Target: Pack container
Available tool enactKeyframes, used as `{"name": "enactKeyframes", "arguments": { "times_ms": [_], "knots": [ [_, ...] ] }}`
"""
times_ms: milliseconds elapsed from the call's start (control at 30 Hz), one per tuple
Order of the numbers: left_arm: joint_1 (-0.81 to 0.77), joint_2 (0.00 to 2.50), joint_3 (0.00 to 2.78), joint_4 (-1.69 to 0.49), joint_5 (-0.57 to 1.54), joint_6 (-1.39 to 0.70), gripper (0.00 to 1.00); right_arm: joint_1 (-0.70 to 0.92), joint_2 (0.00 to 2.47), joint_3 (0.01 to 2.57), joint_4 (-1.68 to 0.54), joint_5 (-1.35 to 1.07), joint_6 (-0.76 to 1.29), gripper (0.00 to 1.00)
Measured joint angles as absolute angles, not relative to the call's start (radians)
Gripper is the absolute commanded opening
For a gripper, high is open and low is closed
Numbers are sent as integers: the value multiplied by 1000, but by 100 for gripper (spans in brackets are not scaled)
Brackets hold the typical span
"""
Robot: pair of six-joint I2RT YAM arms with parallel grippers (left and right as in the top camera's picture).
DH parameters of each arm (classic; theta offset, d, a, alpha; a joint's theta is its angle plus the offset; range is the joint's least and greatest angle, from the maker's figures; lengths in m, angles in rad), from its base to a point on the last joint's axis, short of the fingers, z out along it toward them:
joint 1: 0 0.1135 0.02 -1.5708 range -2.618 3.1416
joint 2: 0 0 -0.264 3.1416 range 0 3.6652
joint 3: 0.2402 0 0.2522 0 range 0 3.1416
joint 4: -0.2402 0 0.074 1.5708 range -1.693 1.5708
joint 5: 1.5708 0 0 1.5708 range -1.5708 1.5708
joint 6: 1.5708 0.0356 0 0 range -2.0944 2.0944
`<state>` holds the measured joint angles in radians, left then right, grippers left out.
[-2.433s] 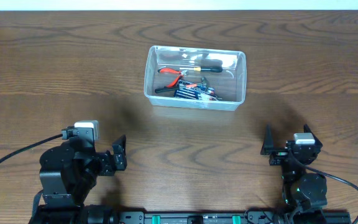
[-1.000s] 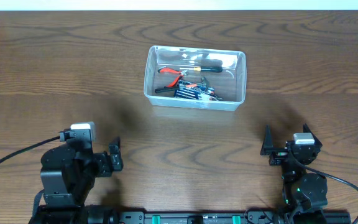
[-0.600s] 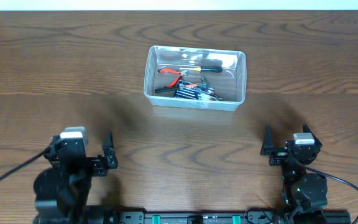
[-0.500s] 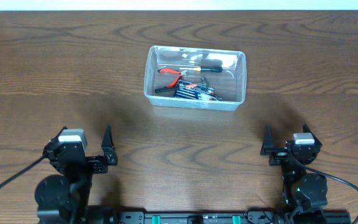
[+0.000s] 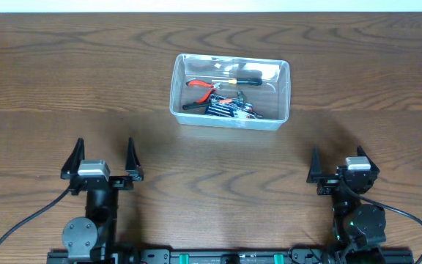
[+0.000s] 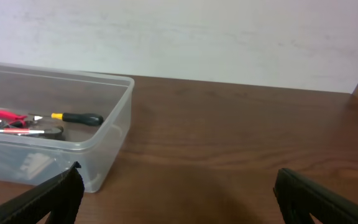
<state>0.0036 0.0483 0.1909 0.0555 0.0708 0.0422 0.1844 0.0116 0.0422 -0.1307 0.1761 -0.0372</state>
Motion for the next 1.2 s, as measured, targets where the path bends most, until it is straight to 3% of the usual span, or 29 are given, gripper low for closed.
{"name": "enactKeyframes", "arguments": {
  "times_ms": [267, 567, 1200],
  "knots": [
    [4, 12, 60, 124, 71, 42, 98, 184, 12, 42, -131, 176, -37, 99],
    [4, 10, 33, -42, 77, -2, 98, 184, 12, 42, -131, 176, -37, 99],
    [-45, 10, 28, -35, 127, -21, 98, 184, 12, 42, -131, 176, -37, 99]
  ]
}}
